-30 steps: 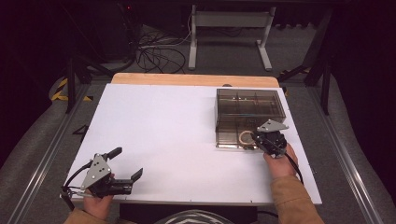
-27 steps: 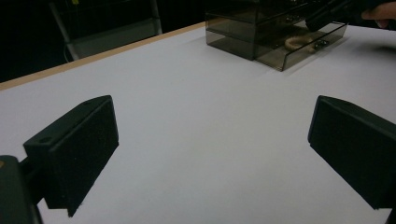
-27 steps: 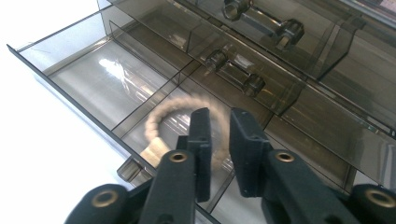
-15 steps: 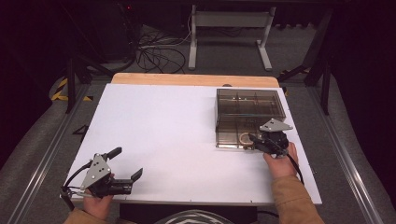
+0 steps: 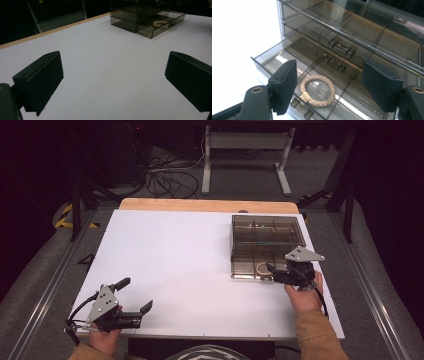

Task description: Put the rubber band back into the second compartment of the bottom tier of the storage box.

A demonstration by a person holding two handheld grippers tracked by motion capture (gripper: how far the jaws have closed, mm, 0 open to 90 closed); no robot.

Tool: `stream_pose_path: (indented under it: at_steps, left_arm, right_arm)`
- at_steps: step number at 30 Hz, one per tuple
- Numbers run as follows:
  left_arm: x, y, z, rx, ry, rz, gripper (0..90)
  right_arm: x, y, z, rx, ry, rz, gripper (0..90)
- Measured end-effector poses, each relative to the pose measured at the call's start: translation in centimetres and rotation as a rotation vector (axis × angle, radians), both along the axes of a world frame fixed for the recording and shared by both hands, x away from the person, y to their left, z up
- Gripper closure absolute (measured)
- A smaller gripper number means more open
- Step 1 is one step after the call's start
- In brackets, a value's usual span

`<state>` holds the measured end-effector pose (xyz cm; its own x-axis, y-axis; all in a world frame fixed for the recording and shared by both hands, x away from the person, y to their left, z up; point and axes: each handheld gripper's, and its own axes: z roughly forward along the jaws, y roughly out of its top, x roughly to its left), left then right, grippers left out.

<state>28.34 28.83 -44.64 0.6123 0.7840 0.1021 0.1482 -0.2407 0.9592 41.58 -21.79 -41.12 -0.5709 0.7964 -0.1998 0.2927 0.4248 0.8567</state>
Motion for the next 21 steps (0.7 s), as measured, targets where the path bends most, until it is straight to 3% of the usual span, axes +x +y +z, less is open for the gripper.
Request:
stream_pose_path:
  at_steps: [5,21]
  left_arm:
    - [0.0,0.0,0.0,-0.001,0.0,0.001,2.3]
    - [0.0,0.0,0.0,-0.003,0.0,0.001,2.3]
  right_arm:
    - [-0.6,0.0,0.7,0.026,-0.021,0.022,24.9]
    - [-1.4,0.3,1.5,0.034,-0.049,0.045,23.7]
